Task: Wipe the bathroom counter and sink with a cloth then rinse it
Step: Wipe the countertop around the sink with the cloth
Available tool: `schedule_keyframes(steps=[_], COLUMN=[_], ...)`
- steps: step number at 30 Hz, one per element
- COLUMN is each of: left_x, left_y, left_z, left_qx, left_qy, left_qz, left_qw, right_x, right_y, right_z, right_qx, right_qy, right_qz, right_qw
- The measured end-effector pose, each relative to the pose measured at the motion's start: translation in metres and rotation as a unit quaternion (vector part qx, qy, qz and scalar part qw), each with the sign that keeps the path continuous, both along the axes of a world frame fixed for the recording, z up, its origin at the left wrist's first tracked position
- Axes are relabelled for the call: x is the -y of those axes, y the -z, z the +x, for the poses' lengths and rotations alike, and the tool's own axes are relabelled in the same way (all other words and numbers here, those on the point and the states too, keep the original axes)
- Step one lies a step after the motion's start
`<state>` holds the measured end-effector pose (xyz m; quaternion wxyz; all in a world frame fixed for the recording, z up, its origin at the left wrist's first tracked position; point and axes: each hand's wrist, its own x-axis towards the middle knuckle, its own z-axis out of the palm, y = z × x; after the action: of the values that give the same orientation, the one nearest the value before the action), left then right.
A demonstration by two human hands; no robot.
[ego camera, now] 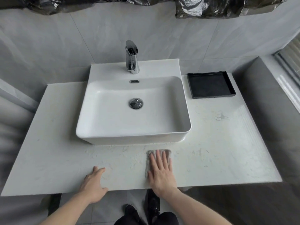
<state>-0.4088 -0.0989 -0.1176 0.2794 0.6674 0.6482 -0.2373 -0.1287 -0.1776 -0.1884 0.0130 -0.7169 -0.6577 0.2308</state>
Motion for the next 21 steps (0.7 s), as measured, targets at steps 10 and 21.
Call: schedule_keyframes(steps=[10,21], left_x=[-0.006,-0.009], left_y=[-0.009,-0.008], left_z=[0.001,-0.005], left_qx=[0.014,0.016], left_qy=[-0.038,-0.044], left_qz=[-0.065,-0.084], left_qw=[0.997,0.995], right_x=[0.003,-0.01], right_y=[0.004,0.013], right_z=[0.129,0.122], right_qx=[0.044,0.016], right_qy=[0.149,0.304], right_qz=[-0.014,-0.019], right_qw=[0.988,0.952])
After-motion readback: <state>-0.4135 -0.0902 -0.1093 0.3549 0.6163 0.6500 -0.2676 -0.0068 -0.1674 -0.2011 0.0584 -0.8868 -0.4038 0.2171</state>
